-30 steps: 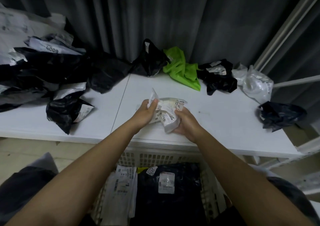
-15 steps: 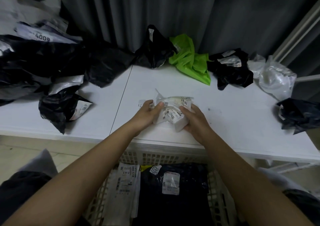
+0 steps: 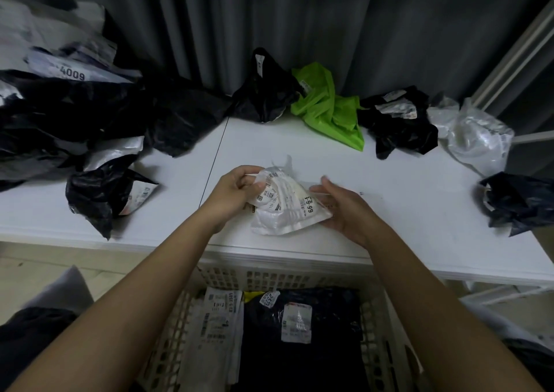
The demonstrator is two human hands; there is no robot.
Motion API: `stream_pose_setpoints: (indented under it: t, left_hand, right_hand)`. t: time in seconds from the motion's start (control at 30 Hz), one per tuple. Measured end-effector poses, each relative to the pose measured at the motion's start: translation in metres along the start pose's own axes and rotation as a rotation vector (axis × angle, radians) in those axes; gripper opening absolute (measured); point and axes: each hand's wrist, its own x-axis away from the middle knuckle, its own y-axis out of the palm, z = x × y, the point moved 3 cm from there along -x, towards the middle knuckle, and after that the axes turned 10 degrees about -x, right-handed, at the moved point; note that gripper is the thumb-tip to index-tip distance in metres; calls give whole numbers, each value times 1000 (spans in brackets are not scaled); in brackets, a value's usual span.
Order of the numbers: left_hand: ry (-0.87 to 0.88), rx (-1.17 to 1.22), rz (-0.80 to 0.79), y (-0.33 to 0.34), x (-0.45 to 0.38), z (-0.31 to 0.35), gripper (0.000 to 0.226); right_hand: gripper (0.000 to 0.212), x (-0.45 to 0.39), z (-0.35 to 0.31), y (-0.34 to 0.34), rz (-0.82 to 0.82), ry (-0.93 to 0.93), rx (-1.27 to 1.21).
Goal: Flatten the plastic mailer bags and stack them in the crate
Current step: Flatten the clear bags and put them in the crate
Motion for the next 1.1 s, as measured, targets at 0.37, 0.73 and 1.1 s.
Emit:
stream_pose_setpoints:
  t: [0.37, 0.73, 1.1]
  left_hand:
    - [-356, 11, -85, 7, 2, -7, 60]
    - [-265, -32, -148, 18, 2, -8, 22]
    - [-119, 73, 169, 17, 2, 0, 20]
  right_hand:
    - [27, 0, 3, 5, -40, -105, -163]
    - [24, -2, 8, -1, 34, -175, -23]
    - [17, 5, 3, -11, 152, -218, 11]
